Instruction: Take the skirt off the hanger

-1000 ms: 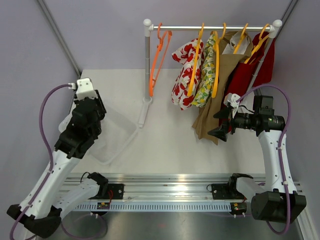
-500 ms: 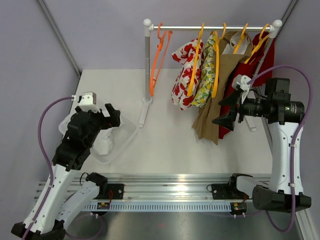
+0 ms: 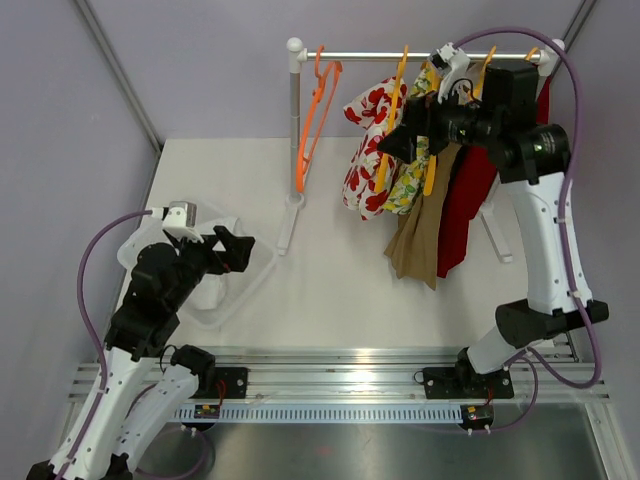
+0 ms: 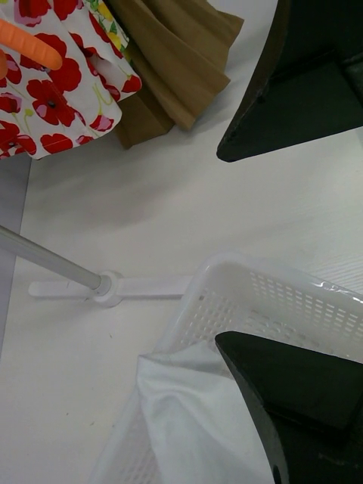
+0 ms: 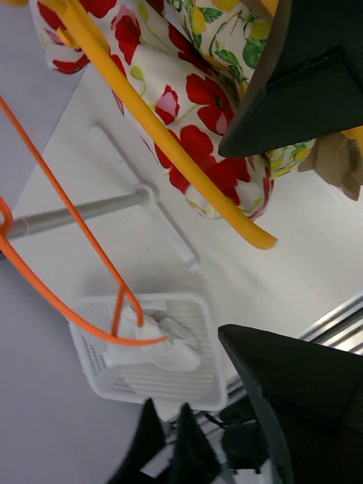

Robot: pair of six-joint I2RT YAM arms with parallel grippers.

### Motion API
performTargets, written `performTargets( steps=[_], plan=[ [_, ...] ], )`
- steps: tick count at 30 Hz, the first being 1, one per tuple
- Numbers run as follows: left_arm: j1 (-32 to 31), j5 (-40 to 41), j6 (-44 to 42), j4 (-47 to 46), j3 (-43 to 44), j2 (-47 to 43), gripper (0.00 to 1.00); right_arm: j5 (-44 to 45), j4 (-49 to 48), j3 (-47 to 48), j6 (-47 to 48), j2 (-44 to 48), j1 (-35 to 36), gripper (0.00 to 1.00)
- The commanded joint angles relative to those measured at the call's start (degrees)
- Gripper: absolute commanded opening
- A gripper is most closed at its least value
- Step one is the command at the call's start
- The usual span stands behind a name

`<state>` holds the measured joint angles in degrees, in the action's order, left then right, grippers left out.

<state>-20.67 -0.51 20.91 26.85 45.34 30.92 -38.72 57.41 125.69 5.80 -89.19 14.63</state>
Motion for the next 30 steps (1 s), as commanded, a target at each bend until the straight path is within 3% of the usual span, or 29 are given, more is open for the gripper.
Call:
performTargets(
  steps=[1,2,5,8,12,16,17,19,20,23,24,26,27,28,30],
  plan=[
    [0.3,-3.5,2.7,-2.8,-1.0,-1.0,0.99,16.2,-6.4,2.0,-16.8,-2.7,3.1,0.99],
    [0.3,-3.6,3.2,-2.8,-1.5,-1.3,0.99,27.7,-6.9,2.5,-19.4,-3.4,5.6,0.99],
    [0.3,-3.4,3.8,-3.2,-2.1,-1.9,0.99,42.2,-7.1,2.7,-24.1,-4.0,9.1,0.99],
    [0.3,-3.7,4.0,-3.7,-2.0,-1.6,0.99,49.5,-10.1,-0.4,-24.3,-3.4,11.0,0.99],
    [0.3,-4.1,3.6,-4.2,-1.7,-0.9,0.99,51.8,-11.2,-3.7,-24.0,-3.9,11.6,0.99],
    [0.3,-4.7,3.3,-4.0,-1.7,-0.5,0.99,51.8,-11.2,-5.1,-22.8,-4.9,12.3,0.82],
    [0.3,-4.8,3.1,-4.0,-1.6,-0.5,0.99,51.4,-11.2,-5.1,-22.5,-5.6,12.4,0.71],
    [0.3,-4.8,3.0,-3.9,-1.6,-0.6,0.99,51.9,-11.1,-4.8,-21.4,-6.1,12.9,0.66],
    [0.3,-5.0,3.0,-3.9,-1.5,-0.7,0.99,52.4,-11.3,-4.4,-20.1,-6.3,13.3,0.51],
    [0.3,-5.5,3.0,-3.9,-1.5,-0.8,0.99,54.2,-11.4,-3.4,-18.7,-6.4,13.8,0.38],
    [0.3,-6.4,3.0,-4.1,-1.6,-0.9,0.99,54.9,-11.5,-3.3,-17.5,-6.4,14.0,0.27],
    [0.3,-7.8,2.7,-4.4,-1.7,-0.9,0.99,56.1,-11.7,-1.9,-16.0,-6.4,14.5,0.18],
    [0.3,-8.6,2.6,-5.1,-1.7,-0.8,0.99,56.2,-11.7,-1.6,-14.9,-6.4,14.6,0.05],
    [0.3,-10.4,2.6,-5.6,-1.8,-0.8,0.99,56.1,-11.4,-0.5,-14.5,-6.5,14.6,0.00],
    [0.3,-12.5,2.2,-7.1,-1.9,-0.6,0.99,56.0,-11.4,0.5,-13.3,-6.6,14.7,0.00]
  ],
)
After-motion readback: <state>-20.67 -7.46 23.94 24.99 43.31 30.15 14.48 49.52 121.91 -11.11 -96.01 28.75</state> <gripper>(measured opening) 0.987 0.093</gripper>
